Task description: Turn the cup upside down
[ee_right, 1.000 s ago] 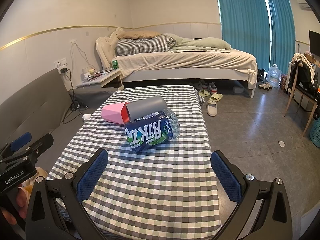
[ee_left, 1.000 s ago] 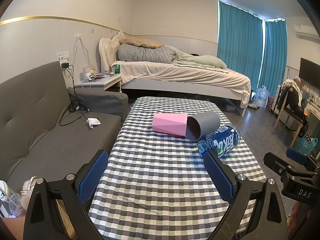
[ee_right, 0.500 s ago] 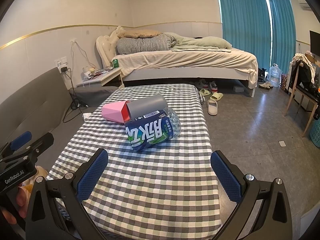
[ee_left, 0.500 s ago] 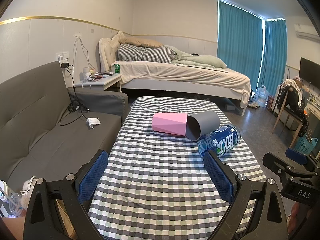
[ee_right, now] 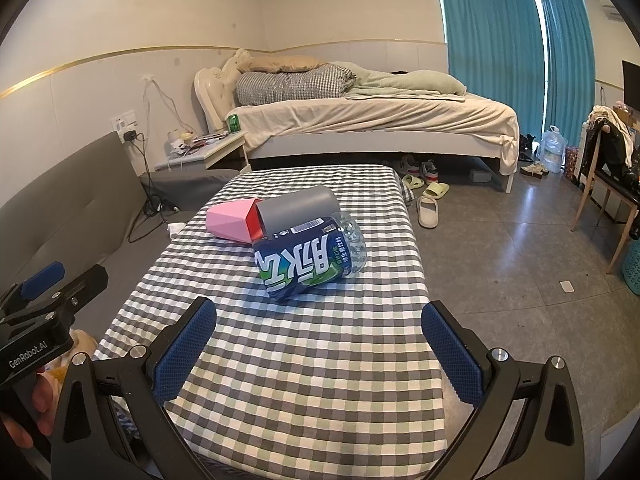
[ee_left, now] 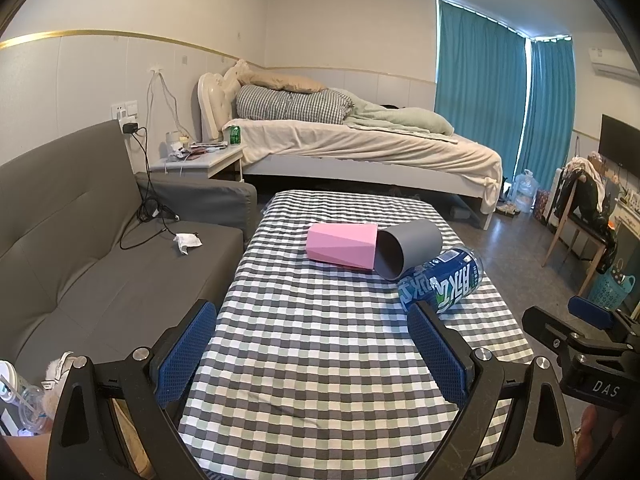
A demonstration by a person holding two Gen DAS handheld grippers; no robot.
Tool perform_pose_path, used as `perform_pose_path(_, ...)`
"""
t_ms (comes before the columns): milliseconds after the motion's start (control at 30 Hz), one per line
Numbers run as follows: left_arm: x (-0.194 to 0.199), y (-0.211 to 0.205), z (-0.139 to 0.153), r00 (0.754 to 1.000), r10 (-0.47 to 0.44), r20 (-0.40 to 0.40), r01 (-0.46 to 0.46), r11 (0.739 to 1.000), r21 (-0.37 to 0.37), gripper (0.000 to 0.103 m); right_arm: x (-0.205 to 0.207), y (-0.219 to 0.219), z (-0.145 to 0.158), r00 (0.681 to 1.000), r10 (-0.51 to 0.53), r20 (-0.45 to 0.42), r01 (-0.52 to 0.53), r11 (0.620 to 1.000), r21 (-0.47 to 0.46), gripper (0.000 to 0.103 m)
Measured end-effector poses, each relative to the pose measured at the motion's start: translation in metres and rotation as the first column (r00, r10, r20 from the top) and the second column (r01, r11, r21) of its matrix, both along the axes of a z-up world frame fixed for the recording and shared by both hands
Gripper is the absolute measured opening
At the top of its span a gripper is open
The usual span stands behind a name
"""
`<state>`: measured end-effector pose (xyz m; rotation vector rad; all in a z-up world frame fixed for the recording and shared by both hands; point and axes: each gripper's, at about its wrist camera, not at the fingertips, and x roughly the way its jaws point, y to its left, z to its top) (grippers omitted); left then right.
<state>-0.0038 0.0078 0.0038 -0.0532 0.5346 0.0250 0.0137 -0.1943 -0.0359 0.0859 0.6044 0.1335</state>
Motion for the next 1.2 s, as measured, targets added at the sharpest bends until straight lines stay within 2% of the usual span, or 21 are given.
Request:
perform_pose_path(100,0.003,0.004,0.002,1.0,0.006,-0.007,-0.006,1.0,-0.012,0.099,0.004,0.004,0.003,1.0,0.02,-0.006,-0.02,1.0,-0.014,0.103)
perform_pose_path(200,0.016,0.013,0.006,0.997,0.031,-0.072,-0.034,0.999,-0.038,0.099,0.009,0.006,0.011,0.999,0.034,0.011,-0.034,0.999,-0.02,0.103)
perform_pose_path(300,0.029,0.026,0.01,0.994,0.062,-0.087,-0.068,0.996,-0.061,0.099,0.021,0.009,0.022,0.998,0.065,0.018,-0.065,0.998,-0.017,0.103)
perform_pose_path(400,0.043,0.044,0.007,0.987,0.11,-0.115,-0.12,0.989,-0.081,0.099,0.044,0.02,0.031,0.989,0.149,-0.014,-0.15,0.987,-0.062,0.103)
perform_pose_path(500,0.057,0.06,0.0,0.978,0.154,-0.143,-0.165,0.983,-0.076,0.099,0.073,0.04,0.038,0.962,0.264,-0.067,-0.271,0.956,-0.113,0.103)
perform_pose_path(600,0.072,0.074,-0.007,0.97,0.191,-0.152,-0.203,0.977,-0.065,0.099,0.104,0.07,0.04,0.925,0.358,-0.13,-0.379,0.899,-0.22,0.103)
perform_pose_path(667,0.084,0.084,-0.015,0.964,0.209,-0.163,-0.224,0.971,-0.081,0.099,0.125,0.094,0.038,0.89,0.419,-0.181,-0.455,0.845,-0.282,0.103)
perform_pose_path(733,0.098,0.09,-0.021,0.958,0.218,-0.186,-0.236,0.968,-0.084,0.099,0.148,0.117,0.03,0.854,0.464,-0.234,-0.519,0.789,-0.328,0.103)
perform_pose_path(833,0.116,0.096,-0.028,0.958,0.218,-0.188,-0.235,0.969,-0.071,0.099,0.18,0.141,0.013,0.806,0.501,-0.315,-0.589,0.726,-0.355,0.103)
perform_pose_path(867,0.12,0.098,-0.03,0.956,0.227,-0.184,-0.242,0.969,-0.058,0.099,0.192,0.151,0.005,0.786,0.51,-0.349,-0.615,0.7,-0.363,0.103)
perform_pose_path(967,0.132,0.106,-0.037,0.948,0.247,-0.199,-0.261,0.964,-0.047,0.099,0.22,0.168,-0.013,0.756,0.513,-0.407,-0.653,0.638,-0.409,0.103)
perform_pose_path(1200,0.146,0.118,-0.061,0.931,0.254,-0.262,-0.278,0.959,-0.057,0.099,0.263,0.192,-0.056,0.683,0.494,-0.538,-0.726,0.543,-0.422,0.096)
